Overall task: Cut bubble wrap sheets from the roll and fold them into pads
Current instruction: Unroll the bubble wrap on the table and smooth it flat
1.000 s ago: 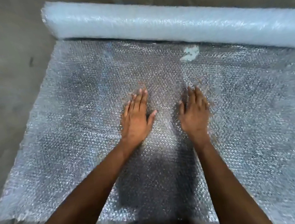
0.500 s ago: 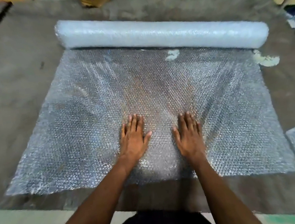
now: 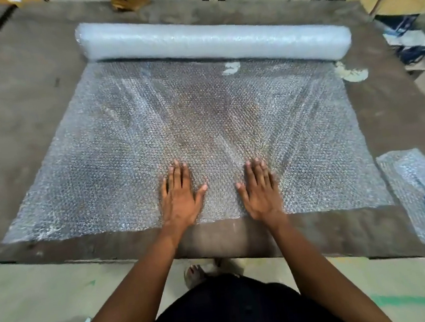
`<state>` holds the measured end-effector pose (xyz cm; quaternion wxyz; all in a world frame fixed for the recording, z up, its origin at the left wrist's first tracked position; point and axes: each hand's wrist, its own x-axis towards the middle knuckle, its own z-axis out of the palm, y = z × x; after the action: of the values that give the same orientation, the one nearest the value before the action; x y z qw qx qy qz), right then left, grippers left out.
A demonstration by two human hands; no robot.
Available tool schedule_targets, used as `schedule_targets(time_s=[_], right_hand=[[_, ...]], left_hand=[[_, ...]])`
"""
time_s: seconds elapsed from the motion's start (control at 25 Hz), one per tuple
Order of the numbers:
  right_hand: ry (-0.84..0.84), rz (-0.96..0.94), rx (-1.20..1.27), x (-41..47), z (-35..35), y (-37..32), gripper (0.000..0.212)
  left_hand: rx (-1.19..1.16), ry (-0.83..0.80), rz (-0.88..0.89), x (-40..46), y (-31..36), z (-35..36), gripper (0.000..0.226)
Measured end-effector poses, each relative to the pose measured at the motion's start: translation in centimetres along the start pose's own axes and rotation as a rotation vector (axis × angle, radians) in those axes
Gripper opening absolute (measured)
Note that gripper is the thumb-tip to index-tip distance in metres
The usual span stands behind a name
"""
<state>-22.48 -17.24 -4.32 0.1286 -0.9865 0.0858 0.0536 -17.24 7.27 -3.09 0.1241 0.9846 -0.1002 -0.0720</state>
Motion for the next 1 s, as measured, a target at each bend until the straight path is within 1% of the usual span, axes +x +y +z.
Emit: schedule_targets(time_s=[0.08,0.2,0.36,0.44,0.56,0.68,0.76,0.88,1.0], right_hand=[[-0.020,-0.061,0.019,-0.9,-0.4,0.8,0.080],[0.058,-0.133,0.002,-2.9,-1.2,3.3,0.078],[-0.005,-0.219,-0.027,-6.1,-1.2,8.2,0.080],[0.037,-0.251,-0.011,-7.8,-1.6,10.7,0.075],[0.107,-0.192,-0.016,-9.7,-2.6,14.2,0.071],[0.060,-0.069,-0.022,-10.5,-3.5,17.6,0.075],[0.038,-0.042,-0.018,-10.7,-3.9,19.1,0.076],[0.056,-0.045,0.009,-11.0,-4.9,19.3,0.070],[0.134,0.006,-0.002,-10.9,-5.8,19.4,0.064]], left_hand=[[-0.047,0.025,-0.009,-1.0,2.4,0.2,0.090],[-0.068,0.060,0.021,-2.8,7.5,1.0,0.087],[-0.083,0.049,0.050,-5.2,13.8,3.3,0.079],[-0.058,0.054,0.092,-6.4,16.7,4.6,0.078],[-0.073,0.053,0.102,-7.0,20.3,5.5,0.078],[-0.052,0.033,0.134,-7.1,23.1,5.9,0.074],[0.038,0.027,0.161,-7.1,24.2,6.5,0.070],[0.134,0.099,0.121,-7.0,25.6,6.4,0.067],[0.138,0.172,0.185,-6.2,27.7,6.2,0.057]])
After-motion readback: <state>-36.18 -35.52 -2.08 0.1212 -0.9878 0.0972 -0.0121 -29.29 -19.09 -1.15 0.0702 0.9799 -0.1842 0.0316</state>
